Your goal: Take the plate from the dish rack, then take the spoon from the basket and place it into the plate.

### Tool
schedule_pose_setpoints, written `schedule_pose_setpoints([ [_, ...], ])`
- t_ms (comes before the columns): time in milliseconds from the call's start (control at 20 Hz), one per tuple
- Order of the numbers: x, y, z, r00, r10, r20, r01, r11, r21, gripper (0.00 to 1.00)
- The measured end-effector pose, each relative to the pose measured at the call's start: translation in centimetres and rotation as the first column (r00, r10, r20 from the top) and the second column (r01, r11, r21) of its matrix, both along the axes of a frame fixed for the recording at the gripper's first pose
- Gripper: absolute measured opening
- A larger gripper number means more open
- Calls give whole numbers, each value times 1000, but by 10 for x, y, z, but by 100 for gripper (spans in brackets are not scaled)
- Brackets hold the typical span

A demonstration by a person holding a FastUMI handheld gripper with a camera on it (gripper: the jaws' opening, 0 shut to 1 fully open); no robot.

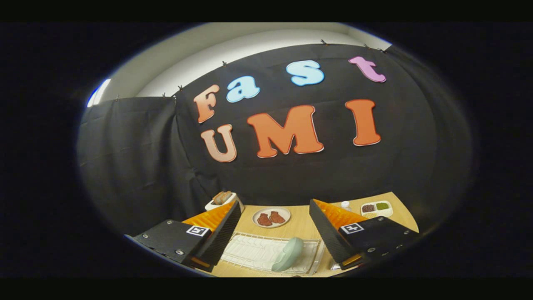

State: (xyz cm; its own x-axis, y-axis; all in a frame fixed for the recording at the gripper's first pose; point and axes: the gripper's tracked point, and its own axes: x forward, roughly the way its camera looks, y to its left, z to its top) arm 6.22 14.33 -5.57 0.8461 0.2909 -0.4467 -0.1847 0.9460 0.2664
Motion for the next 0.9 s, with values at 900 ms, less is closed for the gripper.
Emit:
schedule_pose_setpoints([
  [900,-26,0,-171,810,-7,-586,-123,976,-182,91],
])
